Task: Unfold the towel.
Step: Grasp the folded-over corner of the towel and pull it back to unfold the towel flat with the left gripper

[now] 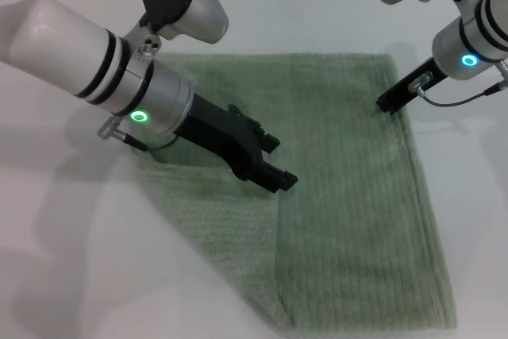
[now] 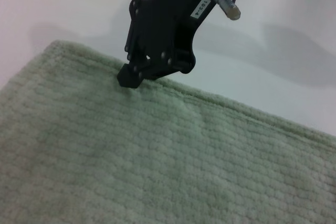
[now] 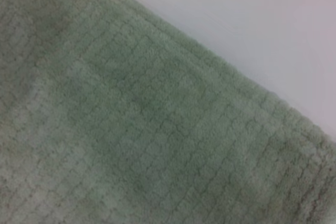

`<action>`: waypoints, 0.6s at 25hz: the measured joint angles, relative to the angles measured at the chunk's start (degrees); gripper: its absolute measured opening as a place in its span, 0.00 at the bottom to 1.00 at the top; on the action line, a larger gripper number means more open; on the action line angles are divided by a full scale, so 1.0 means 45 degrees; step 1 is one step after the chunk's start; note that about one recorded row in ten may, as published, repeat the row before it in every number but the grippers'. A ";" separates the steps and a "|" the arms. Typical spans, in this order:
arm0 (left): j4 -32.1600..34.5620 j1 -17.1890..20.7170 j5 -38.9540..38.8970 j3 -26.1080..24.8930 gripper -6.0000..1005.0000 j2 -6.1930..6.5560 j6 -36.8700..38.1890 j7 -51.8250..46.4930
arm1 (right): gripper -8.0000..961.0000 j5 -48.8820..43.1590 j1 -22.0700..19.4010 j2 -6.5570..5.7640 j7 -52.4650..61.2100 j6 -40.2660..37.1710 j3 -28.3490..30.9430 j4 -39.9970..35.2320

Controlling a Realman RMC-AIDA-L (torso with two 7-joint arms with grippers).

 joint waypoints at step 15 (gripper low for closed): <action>-0.0748 -0.0141 -0.0194 0.1562 0.70 -0.0011 -0.1510 -0.0143 | 0.01 0.0002 0.0003 0.0000 -0.0006 -0.0021 -0.0026 -0.0001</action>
